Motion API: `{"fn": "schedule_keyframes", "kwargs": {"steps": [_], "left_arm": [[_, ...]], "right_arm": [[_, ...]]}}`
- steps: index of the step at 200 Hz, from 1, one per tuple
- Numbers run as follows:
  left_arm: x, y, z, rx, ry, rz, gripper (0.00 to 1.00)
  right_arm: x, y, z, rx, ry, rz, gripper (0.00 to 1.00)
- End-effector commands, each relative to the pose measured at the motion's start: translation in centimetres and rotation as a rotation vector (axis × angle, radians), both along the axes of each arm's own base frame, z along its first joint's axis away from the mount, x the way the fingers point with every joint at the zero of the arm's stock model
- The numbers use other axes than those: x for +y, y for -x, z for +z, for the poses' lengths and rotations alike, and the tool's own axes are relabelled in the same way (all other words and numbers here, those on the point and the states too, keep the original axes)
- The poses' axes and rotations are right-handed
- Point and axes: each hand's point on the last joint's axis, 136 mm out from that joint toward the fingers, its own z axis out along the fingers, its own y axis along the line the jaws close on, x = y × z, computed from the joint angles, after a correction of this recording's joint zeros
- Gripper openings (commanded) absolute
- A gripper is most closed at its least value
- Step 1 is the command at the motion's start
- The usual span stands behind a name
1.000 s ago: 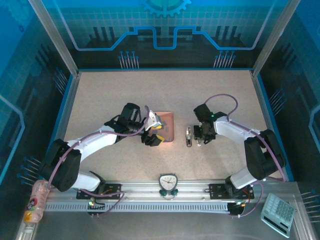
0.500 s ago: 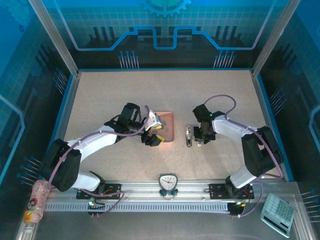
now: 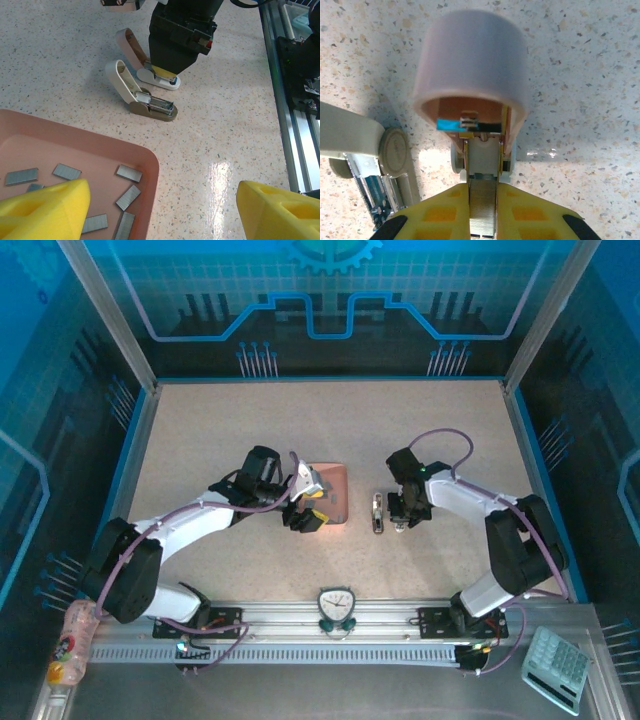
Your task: Load the staples into the stapler
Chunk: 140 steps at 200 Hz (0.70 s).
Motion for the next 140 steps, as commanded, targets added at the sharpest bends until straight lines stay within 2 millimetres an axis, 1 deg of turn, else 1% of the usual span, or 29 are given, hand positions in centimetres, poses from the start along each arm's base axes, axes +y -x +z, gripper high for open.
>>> {"fn": "schedule_keyframes", "kwargs": {"steps": [1, 48, 77, 97, 122, 140], "left_arm": [[-0.5, 0.0, 0.5, -0.021, -0.002, -0.028, 0.78], [-0.5, 0.0, 0.5, -0.020, -0.003, -0.028, 0.78], [-0.5, 0.0, 0.5, -0.023, -0.002, -0.029, 0.78], [-0.5, 0.1, 0.6, -0.025, -0.002, -0.031, 0.78], [-0.5, 0.1, 0.5, -0.029, -0.006, -0.033, 0.78], [-0.5, 0.2, 0.5, -0.027, -0.008, -0.034, 0.78]], "right_arm": [[-0.3, -0.2, 1.6, -0.027, -0.013, -0.028, 0.16], [-0.3, -0.2, 1.6, -0.032, -0.020, -0.026, 0.16], [-0.1, 0.6, 0.6, 0.054, -0.009, 0.011, 0.16], [-0.1, 1.0, 0.5, 0.105, 0.004, 0.036, 0.16], [0.3, 1.8, 0.0, 0.183, -0.035, 0.036, 0.16], [0.3, 2.0, -0.4, 0.223, -0.027, 0.036, 0.15]]}}
